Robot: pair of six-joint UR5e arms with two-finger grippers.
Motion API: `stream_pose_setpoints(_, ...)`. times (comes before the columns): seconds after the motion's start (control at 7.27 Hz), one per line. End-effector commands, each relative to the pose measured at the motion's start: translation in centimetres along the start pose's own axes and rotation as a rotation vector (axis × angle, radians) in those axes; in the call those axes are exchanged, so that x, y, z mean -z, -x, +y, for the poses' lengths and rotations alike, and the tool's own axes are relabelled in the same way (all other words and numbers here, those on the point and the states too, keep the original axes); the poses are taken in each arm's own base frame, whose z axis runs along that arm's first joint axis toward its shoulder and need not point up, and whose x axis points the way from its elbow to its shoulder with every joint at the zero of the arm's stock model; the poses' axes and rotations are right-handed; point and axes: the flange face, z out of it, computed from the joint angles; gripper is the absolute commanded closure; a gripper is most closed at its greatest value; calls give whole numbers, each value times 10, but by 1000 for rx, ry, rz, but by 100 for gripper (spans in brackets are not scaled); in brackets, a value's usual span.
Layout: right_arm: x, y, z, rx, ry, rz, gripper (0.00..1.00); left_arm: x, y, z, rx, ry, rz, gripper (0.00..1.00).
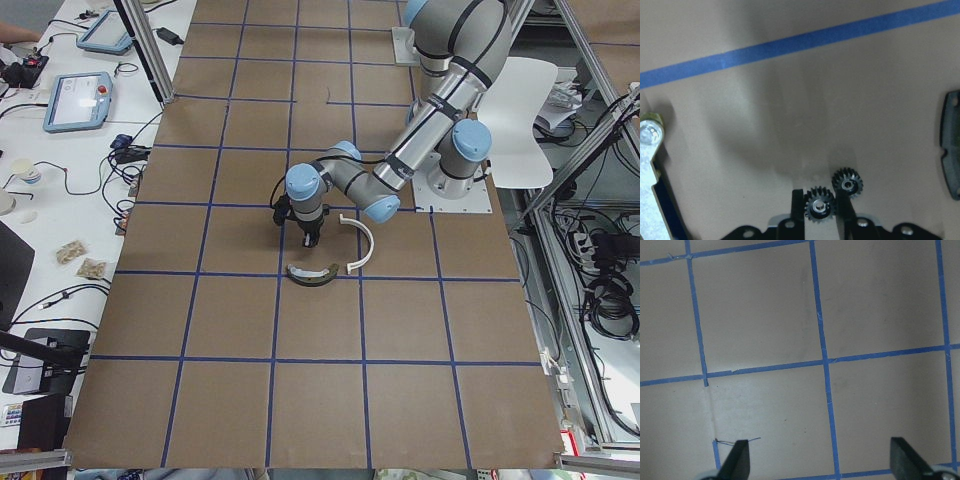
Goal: Place bearing gear from tray to pile
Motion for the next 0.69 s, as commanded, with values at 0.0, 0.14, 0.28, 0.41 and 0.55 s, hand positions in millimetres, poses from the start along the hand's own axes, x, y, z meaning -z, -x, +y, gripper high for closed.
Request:
stream_pose_setpoints(0.0, 1, 1, 1, 1, -1, -2, 0, 6, -1, -1, 2, -9, -6, 46)
stream_pose_setpoints(0.14, 1, 1, 1, 1, -1, 0, 0, 16, -2, -8, 12, -23, -23, 41)
stream_pose_setpoints(0.28, 0, 0, 0, 0, 1, 0, 0, 24, -10, -17, -10, -24, -36, 38)
stream_pose_setpoints(0.41, 3, 1, 1, 3, -5, 0, 0, 39, -23, -27, -11, -42, -61, 37)
stream_pose_setpoints(0.55, 3, 0, 2, 3, -5, 0, 0, 47, -54, -54, -16, -52, -76, 37)
